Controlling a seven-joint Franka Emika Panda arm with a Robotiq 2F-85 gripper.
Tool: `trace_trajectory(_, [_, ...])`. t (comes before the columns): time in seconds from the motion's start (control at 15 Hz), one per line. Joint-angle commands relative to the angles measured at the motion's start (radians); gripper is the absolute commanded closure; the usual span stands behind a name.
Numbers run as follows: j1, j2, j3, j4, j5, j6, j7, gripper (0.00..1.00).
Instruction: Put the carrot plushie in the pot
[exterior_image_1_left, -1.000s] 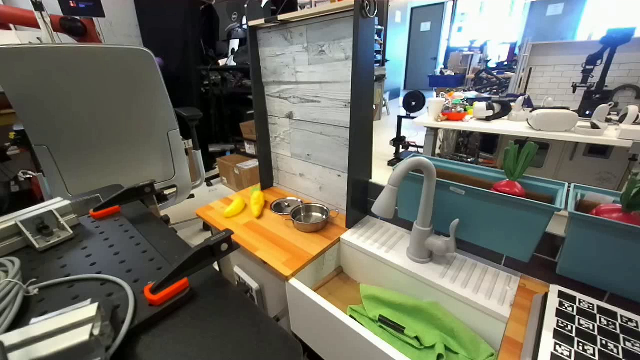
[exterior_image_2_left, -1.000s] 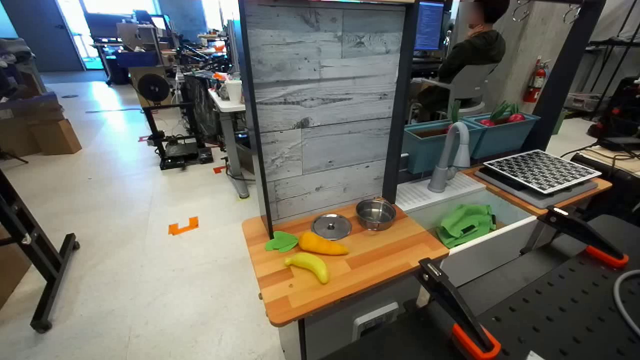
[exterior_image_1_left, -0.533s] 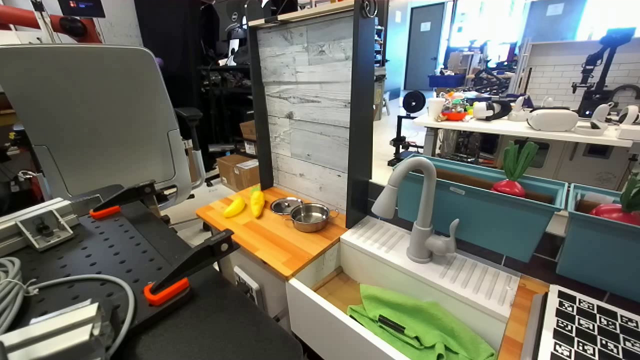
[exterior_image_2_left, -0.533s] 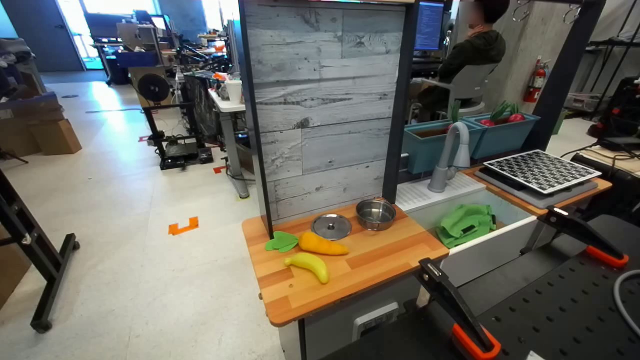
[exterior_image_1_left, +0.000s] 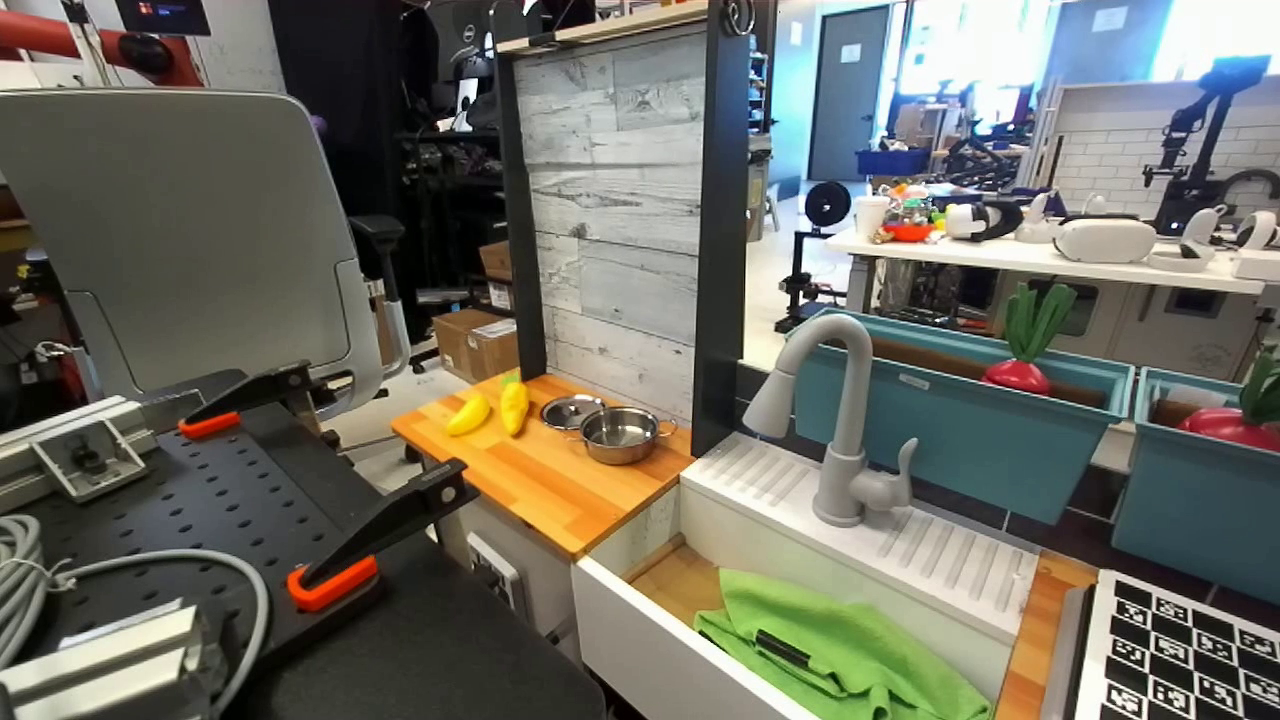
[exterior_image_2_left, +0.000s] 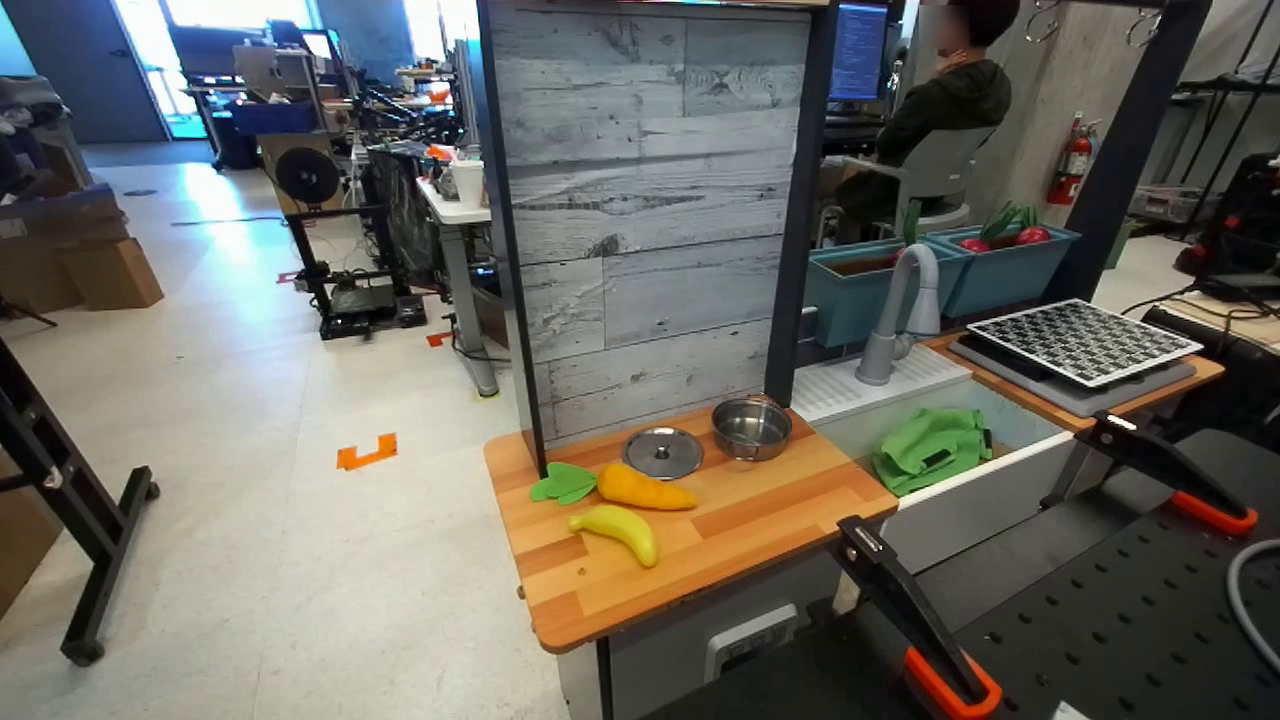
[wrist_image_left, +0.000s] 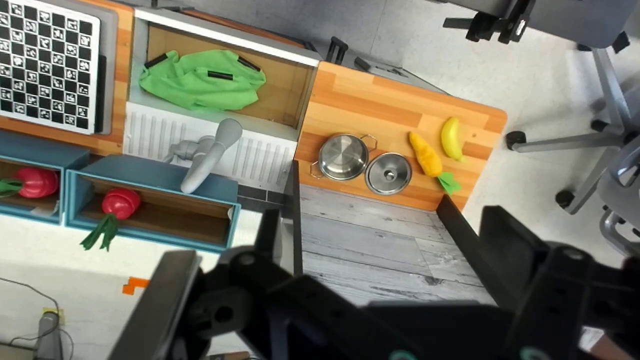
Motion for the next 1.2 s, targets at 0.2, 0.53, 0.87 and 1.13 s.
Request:
trace_trajectory(0.2, [0.027,0.061,0.112,-0.087,-0.060,0.163,0.040,0.00])
trace_trajectory(0.53, [0.061,0.155,0.185,-0.137,-0.104,0.288,0.066,0.00])
trace_trajectory(0.87, [0.080,0.298,0.229,-0.158,-0.113,0.496,0.064,0.00])
trace_trajectory(1.13, [0.086,0.456,0.264,-0.120,-0.100,0.610,0.042,0.00])
